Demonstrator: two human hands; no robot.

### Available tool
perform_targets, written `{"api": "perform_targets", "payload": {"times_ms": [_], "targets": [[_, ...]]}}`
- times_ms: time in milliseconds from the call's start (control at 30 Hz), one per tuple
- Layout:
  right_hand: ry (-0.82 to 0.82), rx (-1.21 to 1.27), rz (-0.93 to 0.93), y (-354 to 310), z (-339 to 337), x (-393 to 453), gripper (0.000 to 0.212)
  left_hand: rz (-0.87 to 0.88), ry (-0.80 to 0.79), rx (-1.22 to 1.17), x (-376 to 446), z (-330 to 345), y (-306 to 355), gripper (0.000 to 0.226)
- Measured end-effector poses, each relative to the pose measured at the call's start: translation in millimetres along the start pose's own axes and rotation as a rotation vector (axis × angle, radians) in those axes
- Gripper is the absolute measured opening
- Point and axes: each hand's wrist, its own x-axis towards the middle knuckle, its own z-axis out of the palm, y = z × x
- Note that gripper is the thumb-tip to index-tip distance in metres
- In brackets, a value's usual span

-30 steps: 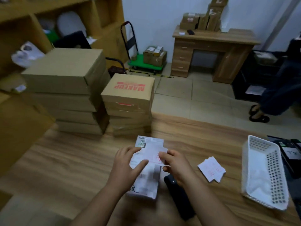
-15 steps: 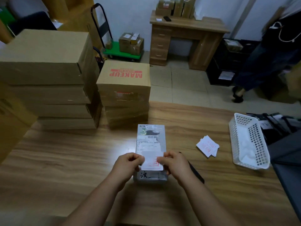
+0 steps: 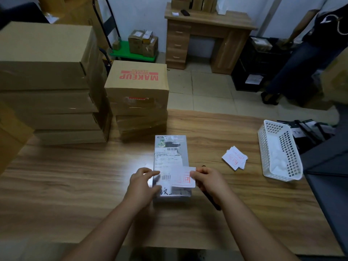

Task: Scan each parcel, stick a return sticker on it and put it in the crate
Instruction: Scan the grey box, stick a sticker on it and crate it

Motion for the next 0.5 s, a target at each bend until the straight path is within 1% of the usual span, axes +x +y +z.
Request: {"api": "perform_targets", "payload": {"times_ms": [33, 67, 267, 500], "targets": [[0.004, -0.036, 0.011, 2, -2, 1, 0.014, 0.017, -0.055, 0.106, -1, 4, -2, 0.052], [0.006, -0.060, 0.021, 4, -4, 1, 0.015, 0.015, -0.098, 0.151, -1, 8, -5, 0.057], [-0.027, -0.059, 0.066, 20, -6, 7, 0.016, 0.035, -0.093, 0.065, 9, 15, -8, 0.062], [-0.059, -0.128, 0.015, 18, 6, 9, 0.017, 0.052, -0.088, -0.017, 5, 12, -19, 0.066]]}}
